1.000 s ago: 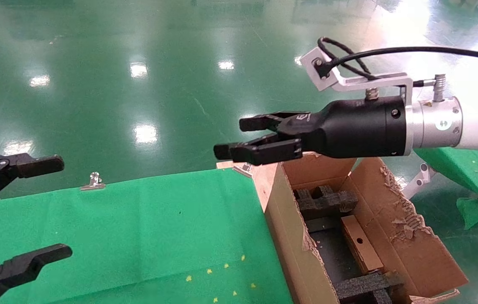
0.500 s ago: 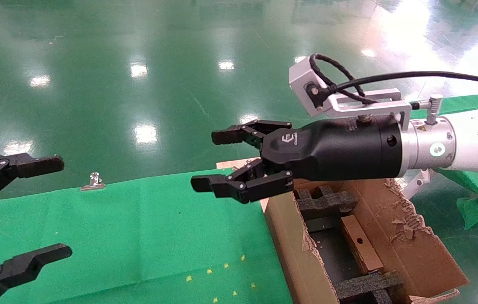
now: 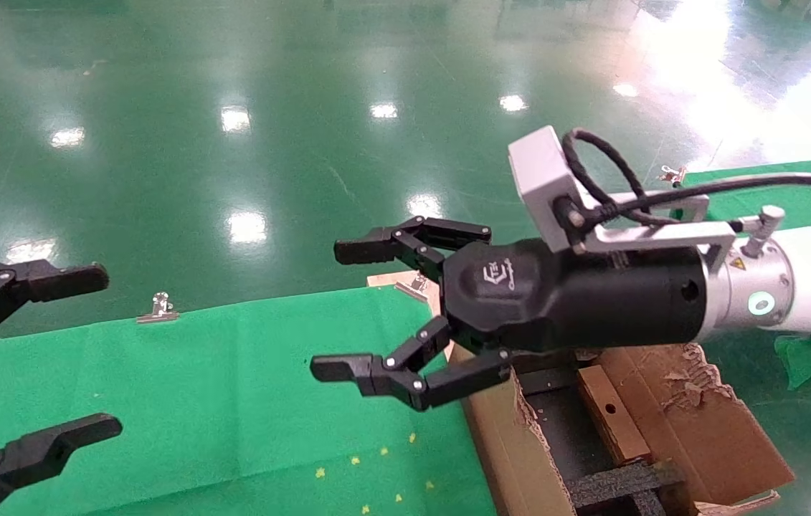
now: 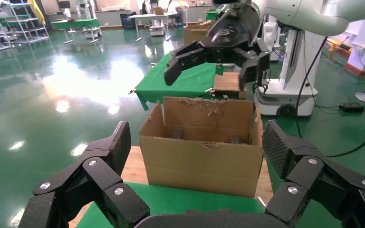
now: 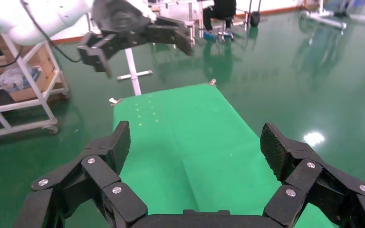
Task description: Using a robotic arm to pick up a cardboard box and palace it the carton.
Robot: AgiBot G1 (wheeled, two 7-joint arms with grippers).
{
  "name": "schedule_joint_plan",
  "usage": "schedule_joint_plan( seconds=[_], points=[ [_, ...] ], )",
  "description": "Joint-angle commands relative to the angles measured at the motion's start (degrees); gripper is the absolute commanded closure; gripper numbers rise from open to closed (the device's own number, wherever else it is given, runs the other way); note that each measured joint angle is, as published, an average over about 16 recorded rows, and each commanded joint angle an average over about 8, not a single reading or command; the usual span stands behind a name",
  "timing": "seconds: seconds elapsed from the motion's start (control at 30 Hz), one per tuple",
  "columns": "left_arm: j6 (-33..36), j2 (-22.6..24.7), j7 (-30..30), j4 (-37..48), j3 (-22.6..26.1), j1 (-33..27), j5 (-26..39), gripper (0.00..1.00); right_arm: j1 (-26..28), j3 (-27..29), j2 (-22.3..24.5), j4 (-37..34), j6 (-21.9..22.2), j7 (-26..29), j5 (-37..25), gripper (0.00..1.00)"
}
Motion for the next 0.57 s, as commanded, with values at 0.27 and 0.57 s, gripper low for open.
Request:
schedule_joint_plan(
  seconds=[0.27,0.57],
  points=[
    [0.0,0.0,0.0,0.0,0.0,0.0,0.0,0.0,-8.4,11.59,-1.36,1.9,-4.19,-4.74,-1.04,0.0],
    [-0.02,0.0,0.01,0.01,0.0,0.01,-0.01,0.0,-13.0,18.05,-2.13,2.92,-6.53,-7.15,-1.6,0.0]
  ],
)
